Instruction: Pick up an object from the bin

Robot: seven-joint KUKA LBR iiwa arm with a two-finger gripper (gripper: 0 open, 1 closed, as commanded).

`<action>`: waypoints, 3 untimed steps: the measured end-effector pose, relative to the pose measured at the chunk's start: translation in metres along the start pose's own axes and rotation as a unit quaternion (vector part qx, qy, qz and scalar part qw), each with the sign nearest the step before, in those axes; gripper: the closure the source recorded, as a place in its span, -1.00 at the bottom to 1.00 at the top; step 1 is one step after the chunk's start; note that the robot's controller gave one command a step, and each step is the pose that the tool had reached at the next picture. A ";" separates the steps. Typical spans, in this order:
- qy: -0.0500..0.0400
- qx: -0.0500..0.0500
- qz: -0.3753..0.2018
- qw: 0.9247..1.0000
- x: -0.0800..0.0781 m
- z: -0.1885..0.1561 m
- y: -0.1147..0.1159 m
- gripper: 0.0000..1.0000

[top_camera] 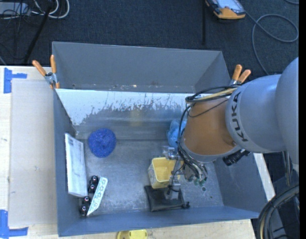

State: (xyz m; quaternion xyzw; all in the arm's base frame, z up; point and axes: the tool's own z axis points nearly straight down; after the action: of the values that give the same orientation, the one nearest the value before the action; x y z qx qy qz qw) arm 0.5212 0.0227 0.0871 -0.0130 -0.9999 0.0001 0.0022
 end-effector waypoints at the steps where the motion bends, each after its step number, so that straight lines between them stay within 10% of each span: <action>1: -0.002 -0.001 0.112 0.994 -0.013 -0.012 -0.004 -1.00; 2: 0.000 0.000 -0.017 1.000 0.031 0.009 -0.014 -1.00; 3: -0.002 0.000 0.113 0.994 -0.031 0.018 -0.009 1.00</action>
Offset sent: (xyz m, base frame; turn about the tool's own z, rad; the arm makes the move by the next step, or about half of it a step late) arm -0.0486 -0.0178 -0.0171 -0.0760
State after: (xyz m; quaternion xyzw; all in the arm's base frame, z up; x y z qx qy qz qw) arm 0.5523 0.0124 0.0691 -0.1264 -0.9920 0.0000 0.0007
